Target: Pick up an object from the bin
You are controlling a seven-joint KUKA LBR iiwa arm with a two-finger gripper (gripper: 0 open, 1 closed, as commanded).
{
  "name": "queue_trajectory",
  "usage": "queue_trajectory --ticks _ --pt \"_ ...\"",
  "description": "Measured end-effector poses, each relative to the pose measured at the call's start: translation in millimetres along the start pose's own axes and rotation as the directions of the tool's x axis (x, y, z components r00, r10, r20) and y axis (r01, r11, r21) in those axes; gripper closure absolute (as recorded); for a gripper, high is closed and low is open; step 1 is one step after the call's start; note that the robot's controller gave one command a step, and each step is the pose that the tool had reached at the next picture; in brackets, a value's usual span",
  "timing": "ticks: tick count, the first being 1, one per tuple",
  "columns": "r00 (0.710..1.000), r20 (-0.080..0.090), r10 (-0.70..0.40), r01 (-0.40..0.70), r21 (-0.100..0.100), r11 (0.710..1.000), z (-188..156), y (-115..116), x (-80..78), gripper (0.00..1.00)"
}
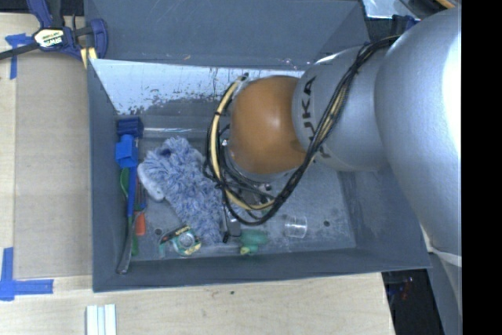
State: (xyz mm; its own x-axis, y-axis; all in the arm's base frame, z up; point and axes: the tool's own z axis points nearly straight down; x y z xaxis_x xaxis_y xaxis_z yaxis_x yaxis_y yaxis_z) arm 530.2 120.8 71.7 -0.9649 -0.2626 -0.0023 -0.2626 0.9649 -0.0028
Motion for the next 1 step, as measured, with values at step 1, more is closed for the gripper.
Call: queue_trajectory --ticks 1 --pt "0.99 0.006 0.141 -0.141 -0.002 0.99 -51.4 17.5 7.4 0.0"
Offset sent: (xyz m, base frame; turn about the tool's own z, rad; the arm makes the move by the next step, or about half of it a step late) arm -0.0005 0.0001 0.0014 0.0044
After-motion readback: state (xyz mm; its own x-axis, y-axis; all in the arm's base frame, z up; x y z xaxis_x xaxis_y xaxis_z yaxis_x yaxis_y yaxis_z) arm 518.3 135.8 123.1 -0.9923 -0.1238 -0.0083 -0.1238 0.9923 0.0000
